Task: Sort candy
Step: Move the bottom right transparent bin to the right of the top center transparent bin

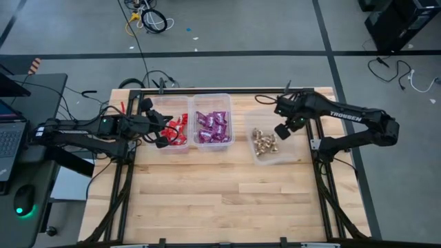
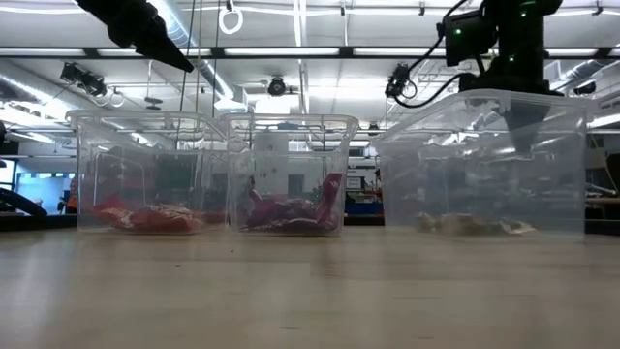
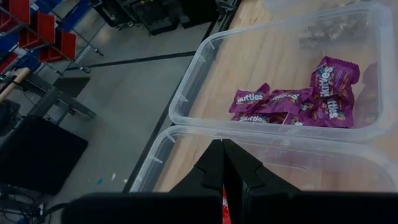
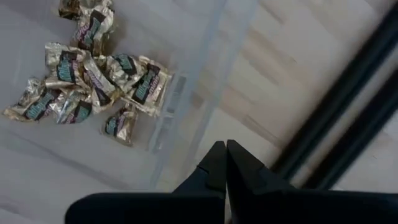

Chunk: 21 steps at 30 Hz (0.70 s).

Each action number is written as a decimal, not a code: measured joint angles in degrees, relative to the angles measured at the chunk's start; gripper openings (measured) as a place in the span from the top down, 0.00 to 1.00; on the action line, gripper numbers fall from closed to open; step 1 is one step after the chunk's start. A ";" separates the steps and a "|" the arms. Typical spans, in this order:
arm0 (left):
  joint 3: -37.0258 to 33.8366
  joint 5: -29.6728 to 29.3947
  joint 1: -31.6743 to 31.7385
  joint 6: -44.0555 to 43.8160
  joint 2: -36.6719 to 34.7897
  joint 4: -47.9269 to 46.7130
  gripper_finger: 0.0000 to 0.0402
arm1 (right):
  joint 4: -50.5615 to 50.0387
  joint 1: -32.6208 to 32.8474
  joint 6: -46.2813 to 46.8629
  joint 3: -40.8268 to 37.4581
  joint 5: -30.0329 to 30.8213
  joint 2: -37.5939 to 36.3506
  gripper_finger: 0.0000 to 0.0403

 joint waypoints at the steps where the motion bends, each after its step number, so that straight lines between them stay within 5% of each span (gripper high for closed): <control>1: 0.00 0.00 0.00 -0.02 0.02 0.00 1.00 | 1.14 0.14 0.00 -0.35 -0.07 -0.01 1.00; 8: 0.00 -0.01 0.00 -0.06 0.02 0.17 1.00 | 6.52 0.72 1.34 -1.57 -0.86 -0.01 1.00; 13: 0.00 0.00 -0.02 -0.54 0.02 0.11 1.00 | -4.37 3.65 4.70 -0.49 0.51 -0.19 1.00; 21: 0.00 0.00 -0.02 -0.53 0.02 0.02 1.00 | -13.72 18.25 22.95 -0.15 0.54 -10.43 1.00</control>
